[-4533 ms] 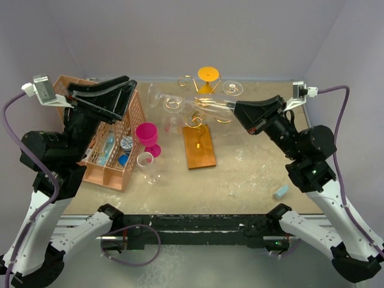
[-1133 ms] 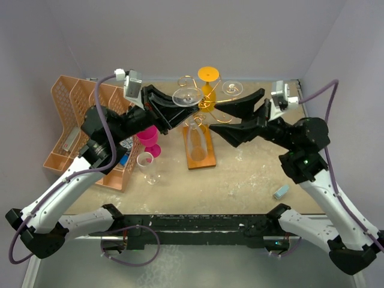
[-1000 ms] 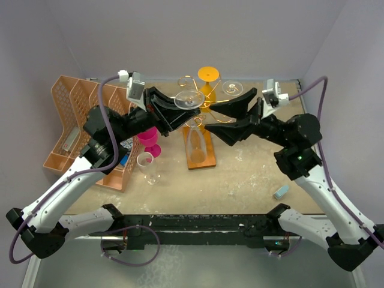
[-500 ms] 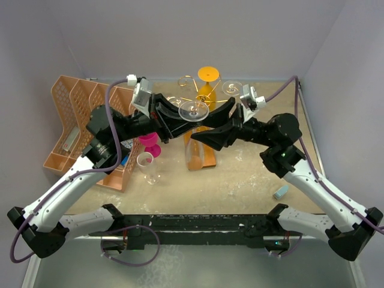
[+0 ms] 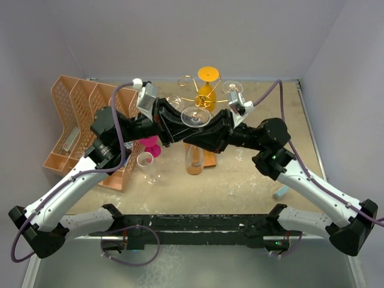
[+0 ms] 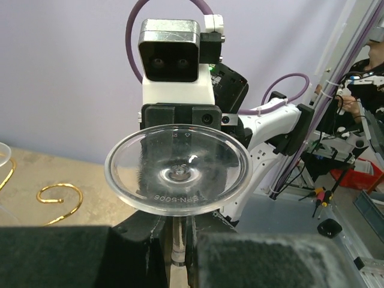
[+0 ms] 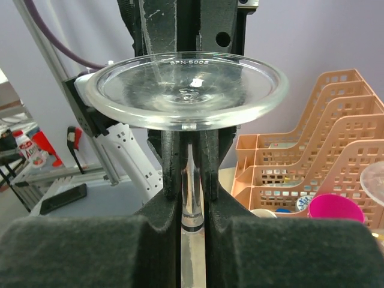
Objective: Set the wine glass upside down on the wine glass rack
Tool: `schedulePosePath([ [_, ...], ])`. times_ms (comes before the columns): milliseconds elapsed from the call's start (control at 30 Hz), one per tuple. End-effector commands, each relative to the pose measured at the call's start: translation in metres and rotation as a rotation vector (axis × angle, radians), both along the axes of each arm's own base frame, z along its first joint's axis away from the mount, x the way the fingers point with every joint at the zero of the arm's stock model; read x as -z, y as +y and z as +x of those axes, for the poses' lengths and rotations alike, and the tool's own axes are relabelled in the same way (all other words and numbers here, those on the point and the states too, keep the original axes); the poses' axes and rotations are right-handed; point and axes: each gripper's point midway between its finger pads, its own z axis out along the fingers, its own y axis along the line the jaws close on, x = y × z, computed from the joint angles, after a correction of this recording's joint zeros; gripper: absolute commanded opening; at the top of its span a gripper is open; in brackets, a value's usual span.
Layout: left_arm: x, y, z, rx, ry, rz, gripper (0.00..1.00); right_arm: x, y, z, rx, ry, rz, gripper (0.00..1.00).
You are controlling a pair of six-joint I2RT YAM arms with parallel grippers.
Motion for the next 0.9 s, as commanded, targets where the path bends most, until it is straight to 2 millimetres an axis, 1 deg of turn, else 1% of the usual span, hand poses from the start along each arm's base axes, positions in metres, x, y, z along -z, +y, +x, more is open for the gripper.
schedulePosePath([
  [0, -0.025, 0.013, -0.007, -0.031, -0.053, -0.073, 0.06, -0.012, -0.012, -0.003, 0.055, 0.003, 0.071, 0.0],
  [133, -0.018, 0.016, 0.003, -0.107, -0.03, -0.044, 0.35, -0.012, -0.02, 0.004, 0.123, 0.029, 0.093, 0.0],
  [200, -0.009, 0.02, 0.011, -0.164, -0.013, -0.004, 0.45, -0.01, -0.024, 0.007, 0.16, 0.042, 0.097, 0.0],
  [233, -0.005, 0.023, 0.015, -0.196, -0.012, 0.012, 0.49, -0.008, -0.027, 0.01, 0.184, 0.049, 0.095, 0.0],
  [300, 0.001, 0.03, 0.021, -0.258, -0.011, 0.043, 0.52, 0.003, -0.031, 0.017, 0.237, 0.073, 0.081, 0.0],
  [400, 0.005, 0.04, 0.023, -0.321, -0.015, 0.078, 0.54, 0.026, -0.04, 0.03, 0.338, 0.11, 0.056, 0.0],
  [500, 0.002, 0.052, 0.021, -0.366, -0.029, 0.083, 0.55, 0.043, -0.049, 0.038, 0.405, 0.125, 0.054, 0.0],
  [567, -0.001, 0.058, 0.021, -0.394, -0.038, 0.08, 0.55, 0.052, -0.05, 0.045, 0.442, 0.142, 0.051, 0.0],
  [667, -0.01, 0.066, 0.024, -0.443, -0.044, 0.055, 0.55, 0.06, -0.051, 0.057, 0.49, 0.165, 0.057, 0.0],
  [767, -0.018, 0.073, 0.027, -0.488, -0.04, 0.026, 0.55, 0.063, -0.049, 0.067, 0.522, 0.179, 0.081, 0.0],
  [867, -0.02, 0.077, 0.031, -0.52, -0.033, 0.012, 0.55, 0.069, -0.048, 0.075, 0.546, 0.196, 0.103, 0.0],
])
